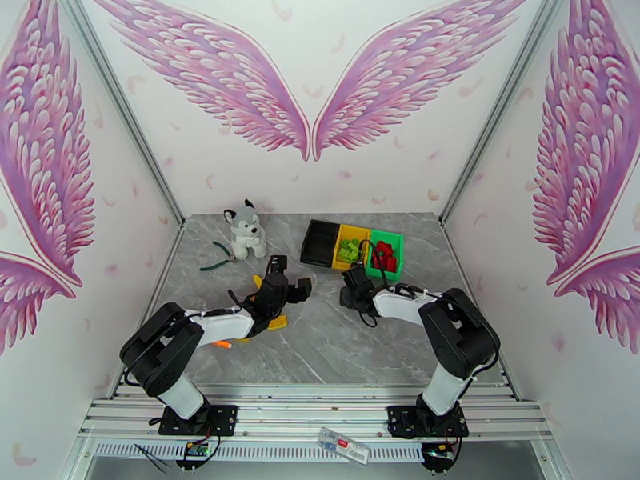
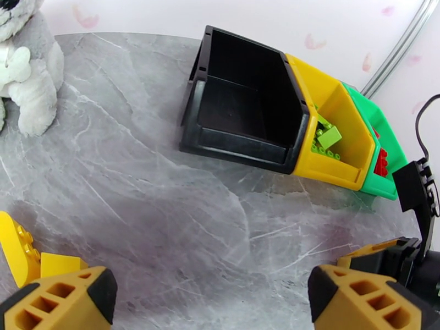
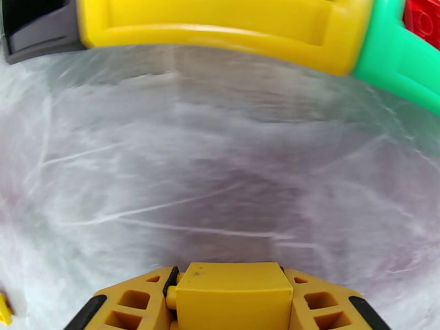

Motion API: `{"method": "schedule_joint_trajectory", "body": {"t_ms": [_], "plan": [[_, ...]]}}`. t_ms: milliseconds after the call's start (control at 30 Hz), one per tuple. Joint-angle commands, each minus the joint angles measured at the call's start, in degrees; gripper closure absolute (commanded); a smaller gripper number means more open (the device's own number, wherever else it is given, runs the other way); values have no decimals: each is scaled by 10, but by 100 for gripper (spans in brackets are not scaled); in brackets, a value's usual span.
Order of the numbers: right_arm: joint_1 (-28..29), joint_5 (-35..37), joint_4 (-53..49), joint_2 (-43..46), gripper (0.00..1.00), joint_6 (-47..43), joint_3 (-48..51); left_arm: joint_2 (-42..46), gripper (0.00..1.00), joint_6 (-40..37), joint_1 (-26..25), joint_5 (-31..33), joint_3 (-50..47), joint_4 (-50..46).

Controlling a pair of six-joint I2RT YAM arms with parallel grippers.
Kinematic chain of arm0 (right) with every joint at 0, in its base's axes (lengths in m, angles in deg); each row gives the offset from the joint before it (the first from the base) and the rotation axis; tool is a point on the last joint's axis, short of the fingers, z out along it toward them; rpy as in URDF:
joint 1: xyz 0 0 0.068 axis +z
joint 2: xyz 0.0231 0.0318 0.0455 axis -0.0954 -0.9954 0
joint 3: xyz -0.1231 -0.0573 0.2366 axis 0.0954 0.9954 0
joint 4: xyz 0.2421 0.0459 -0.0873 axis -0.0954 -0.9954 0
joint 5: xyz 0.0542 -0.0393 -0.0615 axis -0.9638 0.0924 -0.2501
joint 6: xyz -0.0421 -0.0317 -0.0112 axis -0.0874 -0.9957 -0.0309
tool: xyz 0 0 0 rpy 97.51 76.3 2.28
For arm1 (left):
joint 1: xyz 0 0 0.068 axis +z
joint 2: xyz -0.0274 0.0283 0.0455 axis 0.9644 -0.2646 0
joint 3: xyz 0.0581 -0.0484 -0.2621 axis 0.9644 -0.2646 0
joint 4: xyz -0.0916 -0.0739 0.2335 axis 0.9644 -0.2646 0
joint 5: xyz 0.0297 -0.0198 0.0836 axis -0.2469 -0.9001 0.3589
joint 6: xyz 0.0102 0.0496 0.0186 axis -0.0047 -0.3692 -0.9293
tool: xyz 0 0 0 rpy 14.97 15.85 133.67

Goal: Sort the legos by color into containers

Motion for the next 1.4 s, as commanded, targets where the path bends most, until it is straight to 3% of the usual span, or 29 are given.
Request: {"method": "schedule_joint_trajectory", "body": {"t_ms": [0,233,633,800,900,1033,1367], "plan": [[11,-40,9,-7,60,0,-38,16,3,2,12,-10,-4,4],[15,-77,13,-32,63,0,-122,18,5,9,39,-31,-2,9],[9,-1,-66,-166,62,-28,-385,59,5,-1,60,-15,-26,-9],[-2,19,-111,-236,54,-42,-497,85,5,-6,61,1,-44,-27],[-4,23,-132,-262,43,-51,-546,94,5,-5,63,8,-58,-30],[-4,23,-133,-258,31,-57,-552,116,5,-3,66,19,-76,-37],[31,10,-82,-168,17,-71,-425,179,4,1,71,41,-118,-59]]}}
